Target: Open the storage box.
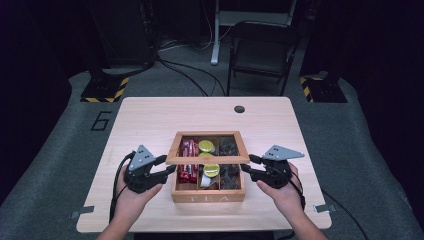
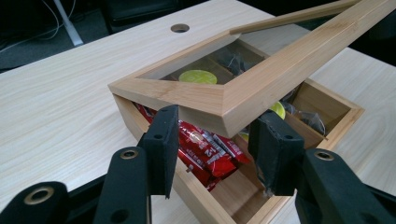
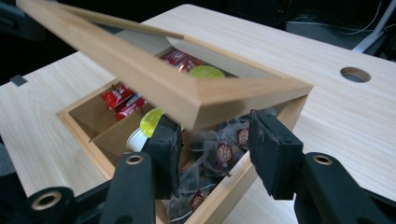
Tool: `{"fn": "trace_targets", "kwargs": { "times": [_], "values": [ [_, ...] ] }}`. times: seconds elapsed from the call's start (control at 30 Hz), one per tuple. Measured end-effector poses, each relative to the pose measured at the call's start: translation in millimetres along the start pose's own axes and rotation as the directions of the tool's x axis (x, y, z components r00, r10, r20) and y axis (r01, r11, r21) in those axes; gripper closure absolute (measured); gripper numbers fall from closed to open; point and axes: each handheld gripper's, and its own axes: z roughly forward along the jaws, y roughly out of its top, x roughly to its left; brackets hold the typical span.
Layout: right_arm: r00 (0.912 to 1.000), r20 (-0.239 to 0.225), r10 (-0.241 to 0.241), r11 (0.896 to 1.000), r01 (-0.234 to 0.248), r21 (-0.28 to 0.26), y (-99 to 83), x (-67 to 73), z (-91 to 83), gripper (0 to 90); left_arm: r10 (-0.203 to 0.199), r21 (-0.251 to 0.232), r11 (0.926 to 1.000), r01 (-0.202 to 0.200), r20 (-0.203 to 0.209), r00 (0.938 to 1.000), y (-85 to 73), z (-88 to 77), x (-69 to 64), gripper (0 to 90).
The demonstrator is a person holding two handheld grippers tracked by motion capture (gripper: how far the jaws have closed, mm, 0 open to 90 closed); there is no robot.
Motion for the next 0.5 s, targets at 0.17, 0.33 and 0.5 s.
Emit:
{"fn": "trace_targets", "kwargs": {
  "times": [0.17, 0.33, 0.5],
  "values": [
    [0.9995, 0.013, -0.027, 1.000, 0.027, 0.009, 9.0, 1.2, 0.5, 54.3, 0.002, -0.016, 0.9999, -0.002, -0.006, 1.0000, 6.6, -0.2, 2.1, 51.9],
    [0.9988, 0.025, -0.042, 0.999, 0.042, -0.012, 19.7, -1.0, -0.1, 54.9, -0.002, -0.045, 0.9990, 0.002, -0.014, 0.9999, 12.2, 1.8, 7.1, 51.7],
    [0.9986, 0.022, -0.048, 0.999, 0.048, -0.019, 29.4, -5.0, 0.1, 55.2, -0.006, -0.036, 0.9993, 0.005, -0.043, 0.9991, 14.5, 11.2, 11.7, 49.9]
  ]
}}
